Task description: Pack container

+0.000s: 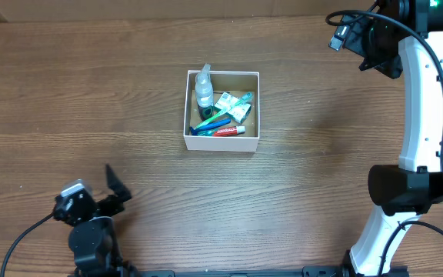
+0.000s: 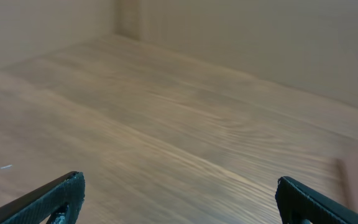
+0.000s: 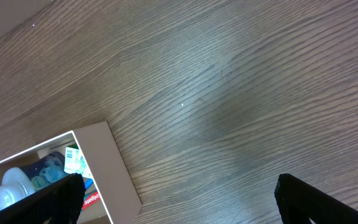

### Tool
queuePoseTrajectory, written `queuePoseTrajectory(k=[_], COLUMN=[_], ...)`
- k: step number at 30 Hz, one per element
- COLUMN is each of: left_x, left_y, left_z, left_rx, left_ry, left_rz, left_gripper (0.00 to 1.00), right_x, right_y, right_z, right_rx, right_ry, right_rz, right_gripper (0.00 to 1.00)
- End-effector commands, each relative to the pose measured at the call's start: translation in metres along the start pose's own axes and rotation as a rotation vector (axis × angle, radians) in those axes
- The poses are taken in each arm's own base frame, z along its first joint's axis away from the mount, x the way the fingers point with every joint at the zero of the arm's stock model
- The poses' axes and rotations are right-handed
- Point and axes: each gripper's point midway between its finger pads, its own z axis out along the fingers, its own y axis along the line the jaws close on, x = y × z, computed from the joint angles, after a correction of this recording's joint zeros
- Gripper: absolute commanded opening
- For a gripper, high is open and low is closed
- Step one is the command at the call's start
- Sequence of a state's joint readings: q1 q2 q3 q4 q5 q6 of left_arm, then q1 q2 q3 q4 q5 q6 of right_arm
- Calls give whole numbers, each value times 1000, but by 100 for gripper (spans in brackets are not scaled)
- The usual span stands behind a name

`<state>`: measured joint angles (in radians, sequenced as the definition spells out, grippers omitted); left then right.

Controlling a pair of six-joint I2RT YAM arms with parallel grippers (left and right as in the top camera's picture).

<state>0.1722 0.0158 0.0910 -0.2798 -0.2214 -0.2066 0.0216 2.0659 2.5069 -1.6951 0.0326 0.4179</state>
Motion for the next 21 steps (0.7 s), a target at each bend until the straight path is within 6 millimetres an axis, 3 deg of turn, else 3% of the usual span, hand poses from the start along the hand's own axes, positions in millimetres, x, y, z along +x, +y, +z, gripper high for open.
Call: queuePoseTrajectory(k=[1,21], left_x=[-4,-3], left_y=[11,10], left_z=[0,0], left_rx=[-48,-43], left_ry=[-21,-19], left_rz=[-7,-6], left_gripper=[100,100], right_x=[-3,-2], right_y=[2,3], right_z=[-12,-11], right_rx=[-17,-16], right_ry=[-34,-32], right_rz=[-4,-6], right_gripper=[100,100])
